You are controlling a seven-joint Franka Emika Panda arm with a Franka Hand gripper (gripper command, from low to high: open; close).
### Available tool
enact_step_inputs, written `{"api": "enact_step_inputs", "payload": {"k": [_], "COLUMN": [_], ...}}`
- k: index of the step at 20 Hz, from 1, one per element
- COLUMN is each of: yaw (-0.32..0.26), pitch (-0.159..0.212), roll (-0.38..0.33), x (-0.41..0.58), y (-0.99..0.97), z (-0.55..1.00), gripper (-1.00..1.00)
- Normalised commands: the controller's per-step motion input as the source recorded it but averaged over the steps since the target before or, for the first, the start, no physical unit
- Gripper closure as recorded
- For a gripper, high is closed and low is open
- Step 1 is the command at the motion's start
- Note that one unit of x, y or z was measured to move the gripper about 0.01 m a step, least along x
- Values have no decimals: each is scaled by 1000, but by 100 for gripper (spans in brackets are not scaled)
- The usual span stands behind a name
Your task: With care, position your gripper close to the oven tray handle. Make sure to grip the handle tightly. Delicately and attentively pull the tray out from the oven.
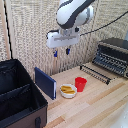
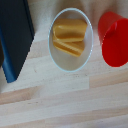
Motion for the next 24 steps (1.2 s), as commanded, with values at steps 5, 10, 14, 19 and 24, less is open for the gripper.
{"api": "enact_step_inputs", "payload": {"k": [5, 10, 14, 19, 24], "yaw": [40, 40, 51, 102, 134], "pitch": [0, -4, -11, -41, -60], "roll": [-349, -369, -337, -286, -287], "x": [0, 0, 44, 153, 135], "y": [-138, -179, -299, -351, -266], "z": [49, 33, 4, -18, -76], "gripper": [-100, -100, -100, -100, -100]}}
